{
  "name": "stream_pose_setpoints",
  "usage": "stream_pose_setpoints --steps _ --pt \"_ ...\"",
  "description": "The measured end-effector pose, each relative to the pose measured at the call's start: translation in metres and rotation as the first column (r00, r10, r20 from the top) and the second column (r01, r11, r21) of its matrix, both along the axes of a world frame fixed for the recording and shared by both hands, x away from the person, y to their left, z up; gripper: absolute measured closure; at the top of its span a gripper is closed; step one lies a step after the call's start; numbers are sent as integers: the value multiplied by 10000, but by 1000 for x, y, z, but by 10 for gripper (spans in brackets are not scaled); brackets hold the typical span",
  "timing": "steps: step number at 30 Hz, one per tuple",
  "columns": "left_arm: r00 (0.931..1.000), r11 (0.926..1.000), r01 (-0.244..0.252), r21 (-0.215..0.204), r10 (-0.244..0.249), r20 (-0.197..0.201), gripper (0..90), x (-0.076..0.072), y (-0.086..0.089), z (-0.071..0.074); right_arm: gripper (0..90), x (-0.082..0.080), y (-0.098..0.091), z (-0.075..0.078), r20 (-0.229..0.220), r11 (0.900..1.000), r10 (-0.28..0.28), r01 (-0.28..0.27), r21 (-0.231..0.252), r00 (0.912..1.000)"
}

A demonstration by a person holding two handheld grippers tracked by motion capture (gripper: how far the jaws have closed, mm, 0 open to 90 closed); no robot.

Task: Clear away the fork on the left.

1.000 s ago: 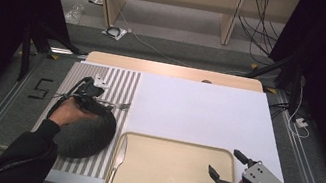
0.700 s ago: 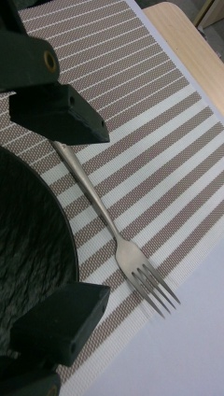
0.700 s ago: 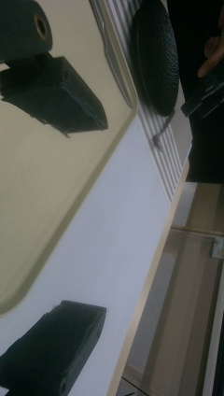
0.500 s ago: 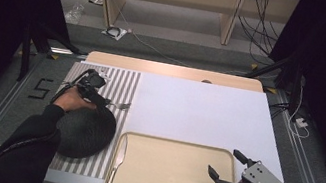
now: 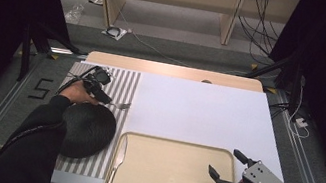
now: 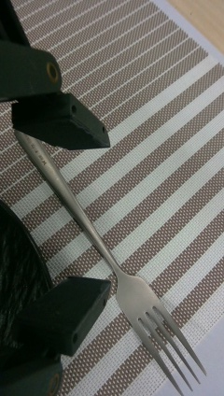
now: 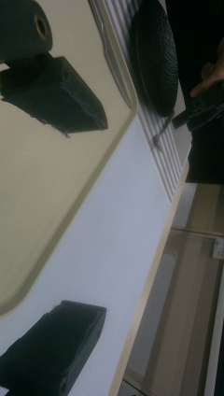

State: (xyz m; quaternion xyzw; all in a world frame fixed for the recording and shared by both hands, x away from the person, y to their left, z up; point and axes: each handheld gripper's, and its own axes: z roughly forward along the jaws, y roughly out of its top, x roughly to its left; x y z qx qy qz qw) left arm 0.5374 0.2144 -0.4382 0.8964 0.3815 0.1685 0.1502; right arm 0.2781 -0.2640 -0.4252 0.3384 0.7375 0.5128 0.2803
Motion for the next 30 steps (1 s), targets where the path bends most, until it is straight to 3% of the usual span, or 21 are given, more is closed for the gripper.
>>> stream_pose_setpoints --steps 7,11,19,30 --pt "9979 9982 400 447 -377 -523 303 10 -2 -2 103 1 0 0 -55 10000 -7 7 -26 10000" --pt "9968 9985 410 374 -384 -700 332 13 0 -5 102 0 0 0 -70 10000 2 -2 -61 10000" --pt "9924 9942 840 670 -774 -958 419 17 -2 -10 102 1 0 -1 -55 10000 16 -17 -30 10000" --pt "9816 9840 1506 952 -1374 -1329 493 19 -5 -14 103 1 0 -1 -50 10000 24 -24 -47 10000"
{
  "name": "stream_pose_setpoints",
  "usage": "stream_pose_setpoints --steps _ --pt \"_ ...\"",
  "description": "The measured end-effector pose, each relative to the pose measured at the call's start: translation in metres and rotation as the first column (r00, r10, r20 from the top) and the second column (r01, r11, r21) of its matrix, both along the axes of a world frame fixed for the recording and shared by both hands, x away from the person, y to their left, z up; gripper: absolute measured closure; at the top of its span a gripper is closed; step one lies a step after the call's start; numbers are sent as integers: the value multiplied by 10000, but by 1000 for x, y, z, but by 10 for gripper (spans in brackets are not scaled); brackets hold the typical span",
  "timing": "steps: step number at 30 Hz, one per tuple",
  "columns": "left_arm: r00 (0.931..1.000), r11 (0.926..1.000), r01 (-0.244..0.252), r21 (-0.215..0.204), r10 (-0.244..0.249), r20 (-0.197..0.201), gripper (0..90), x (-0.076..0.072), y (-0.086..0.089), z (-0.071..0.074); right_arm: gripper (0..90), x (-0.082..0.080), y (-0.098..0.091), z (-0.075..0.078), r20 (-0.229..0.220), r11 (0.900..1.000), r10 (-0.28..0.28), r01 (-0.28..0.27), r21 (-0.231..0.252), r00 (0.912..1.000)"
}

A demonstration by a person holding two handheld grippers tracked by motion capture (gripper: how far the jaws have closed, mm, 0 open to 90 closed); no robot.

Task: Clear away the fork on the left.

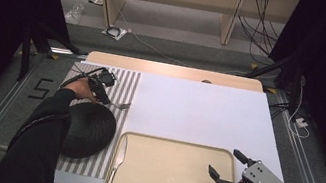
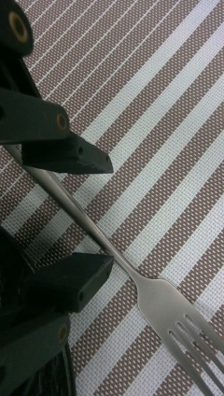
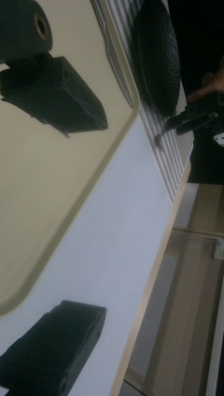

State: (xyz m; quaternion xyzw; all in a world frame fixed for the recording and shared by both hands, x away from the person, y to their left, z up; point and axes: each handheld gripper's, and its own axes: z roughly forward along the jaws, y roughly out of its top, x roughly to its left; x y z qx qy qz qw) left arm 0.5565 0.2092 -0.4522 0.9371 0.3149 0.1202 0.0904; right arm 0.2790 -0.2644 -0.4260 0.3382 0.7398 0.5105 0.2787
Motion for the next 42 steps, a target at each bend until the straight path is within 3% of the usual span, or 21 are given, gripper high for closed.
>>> stream_pose_setpoints --steps 13,42 --pt "9983 9984 430 379 -415 -397 548 1 -4 -8 104 0 1 0 5 10000 23 -23 -41 10000" --pt "9947 9986 523 -26 -523 -883 771 0 -5 -7 106 0 0 0 -10 10000 14 -14 -57 10000"
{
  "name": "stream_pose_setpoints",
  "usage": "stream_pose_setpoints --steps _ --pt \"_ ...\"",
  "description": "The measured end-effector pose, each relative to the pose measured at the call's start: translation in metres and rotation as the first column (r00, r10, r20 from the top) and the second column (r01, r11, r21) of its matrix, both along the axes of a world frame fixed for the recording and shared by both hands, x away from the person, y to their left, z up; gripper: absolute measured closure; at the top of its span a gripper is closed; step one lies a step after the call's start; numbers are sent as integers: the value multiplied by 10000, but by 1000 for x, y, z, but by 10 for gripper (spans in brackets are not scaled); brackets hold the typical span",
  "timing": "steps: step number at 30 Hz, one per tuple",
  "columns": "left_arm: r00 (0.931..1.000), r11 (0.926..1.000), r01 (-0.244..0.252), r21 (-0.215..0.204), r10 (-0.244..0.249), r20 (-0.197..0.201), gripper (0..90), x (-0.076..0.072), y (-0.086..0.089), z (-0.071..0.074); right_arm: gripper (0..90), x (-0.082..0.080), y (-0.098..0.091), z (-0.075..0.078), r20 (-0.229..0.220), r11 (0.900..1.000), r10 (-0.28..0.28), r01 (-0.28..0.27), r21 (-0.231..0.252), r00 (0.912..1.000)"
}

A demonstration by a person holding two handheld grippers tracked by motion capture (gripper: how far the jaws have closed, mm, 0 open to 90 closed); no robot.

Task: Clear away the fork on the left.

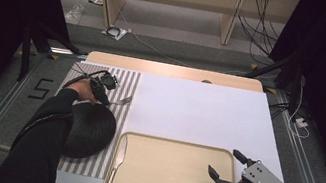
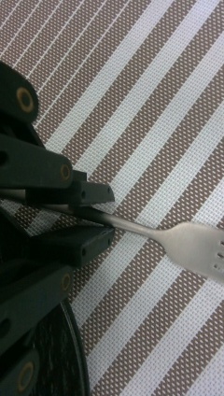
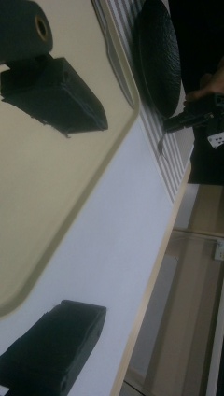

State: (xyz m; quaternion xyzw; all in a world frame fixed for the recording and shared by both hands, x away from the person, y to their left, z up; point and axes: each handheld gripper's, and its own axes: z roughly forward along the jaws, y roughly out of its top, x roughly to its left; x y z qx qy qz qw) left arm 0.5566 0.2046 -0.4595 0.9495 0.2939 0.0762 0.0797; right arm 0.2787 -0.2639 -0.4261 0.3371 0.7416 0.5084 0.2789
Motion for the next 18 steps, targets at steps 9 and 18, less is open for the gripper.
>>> stream_pose_setpoints --steps 9,18 --pt "10000 9998 -84 -173 84 -15 837 -2 1 0 106 0 1 0 4 10000 1 -1 36 10000" --pt "9956 9993 -186 319 156 925 841 0 3 2 106 0 0 0 -4 10000 2 -2 2 10000"
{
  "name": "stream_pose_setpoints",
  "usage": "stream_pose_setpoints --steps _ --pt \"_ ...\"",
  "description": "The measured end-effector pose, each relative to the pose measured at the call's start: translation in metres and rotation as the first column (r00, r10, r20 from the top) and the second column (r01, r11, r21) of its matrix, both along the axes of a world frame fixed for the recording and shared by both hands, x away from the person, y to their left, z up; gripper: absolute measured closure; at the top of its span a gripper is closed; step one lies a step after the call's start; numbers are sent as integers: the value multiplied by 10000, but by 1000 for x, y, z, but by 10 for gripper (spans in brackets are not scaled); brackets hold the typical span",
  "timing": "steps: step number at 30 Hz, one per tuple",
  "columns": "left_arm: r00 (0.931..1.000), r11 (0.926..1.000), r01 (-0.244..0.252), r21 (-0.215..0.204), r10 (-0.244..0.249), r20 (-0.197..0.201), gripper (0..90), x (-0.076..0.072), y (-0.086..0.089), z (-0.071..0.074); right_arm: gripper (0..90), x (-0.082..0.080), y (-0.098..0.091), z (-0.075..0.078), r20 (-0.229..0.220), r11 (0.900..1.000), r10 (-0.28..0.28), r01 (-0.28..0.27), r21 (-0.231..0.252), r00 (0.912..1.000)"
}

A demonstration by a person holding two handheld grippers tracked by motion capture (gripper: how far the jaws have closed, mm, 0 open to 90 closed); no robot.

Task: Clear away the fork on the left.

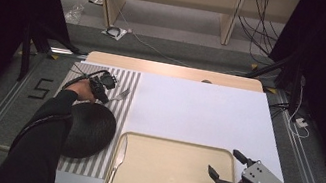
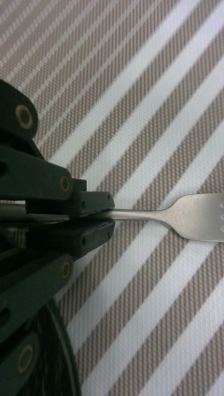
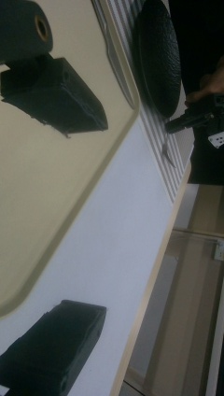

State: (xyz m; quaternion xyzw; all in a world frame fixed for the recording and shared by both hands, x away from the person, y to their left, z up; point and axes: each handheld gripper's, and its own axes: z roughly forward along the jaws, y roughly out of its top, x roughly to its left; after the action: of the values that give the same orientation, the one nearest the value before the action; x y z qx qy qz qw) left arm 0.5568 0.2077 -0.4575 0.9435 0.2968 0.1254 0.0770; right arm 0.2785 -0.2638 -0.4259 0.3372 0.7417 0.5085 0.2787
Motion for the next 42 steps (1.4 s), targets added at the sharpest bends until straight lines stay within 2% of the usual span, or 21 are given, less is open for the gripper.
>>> stream_pose_setpoints --steps 2,4,5,7,10,14,20,21,27,30,31,32,33,35,42 --pt "9986 10000 -75 50 73 522 841 0 3 4 106 0 0 0 -1 10000 3 -3 7 10000" --pt "9966 9998 -62 172 47 826 841 0 4 7 106 0 0 0 -15 10000 -7 7 4 10000" --pt "9966 9998 -62 172 47 826 841 0 4 7 106 0 0 0 -15 10000 -7 7 4 10000" --pt "9924 9992 -50 398 1 1230 841 -1 7 12 106 0 0 0 -2 10000 -15 15 3 10000" --pt "9900 9991 -40 419 -19 1410 841 -2 9 16 106 0 0 0 3 10000 -18 18 -3 10000" --pt "9858 9964 139 839 -277 1659 841 -6 12 26 106 0 0 0 2 10000 7 -7 -12 10000" --pt "9883 9992 -5 404 -57 1524 841 -16 11 39 106 0 1 0 -12 10000 18 -18 -56 10000" --pt "9890 9998 -109 191 80 1476 841 -21 8 44 106 1 1 -1 19 10000 25 -25 -28 10000" --pt "9926 9991 -421 -62 425 1134 841 -36 -6 53 107 0 2 0 -56 9999 2 -3 -146 10000" --pt "9939 9992 -343 -192 361 1043 841 -43 -12 58 107 0 2 0 -54 9999 -5 4 -148 10000" --pt "9953 9990 -273 -342 304 923 841 -49 -19 60 106 0 2 0 -59 9999 -8 7 -132 10000" --pt "9953 9990 -273 -342 304 923 841 -49 -19 60 106 0 2 0 -59 9999 -8 7 -132 10000" --pt "9965 9996 -121 -243 141 825 841 -55 -28 62 106 0 2 0 -49 10000 -12 11 -78 10000" --pt "9969 9997 -20 -224 37 784 841 -59 -33 62 106 0 2 0 -46 10000 -11 10 -96 10000" --pt "9970 9979 330 -552 -290 715 841 -76 -51 62 107 0 1 0 17 10000 -26 26 -26 10000"
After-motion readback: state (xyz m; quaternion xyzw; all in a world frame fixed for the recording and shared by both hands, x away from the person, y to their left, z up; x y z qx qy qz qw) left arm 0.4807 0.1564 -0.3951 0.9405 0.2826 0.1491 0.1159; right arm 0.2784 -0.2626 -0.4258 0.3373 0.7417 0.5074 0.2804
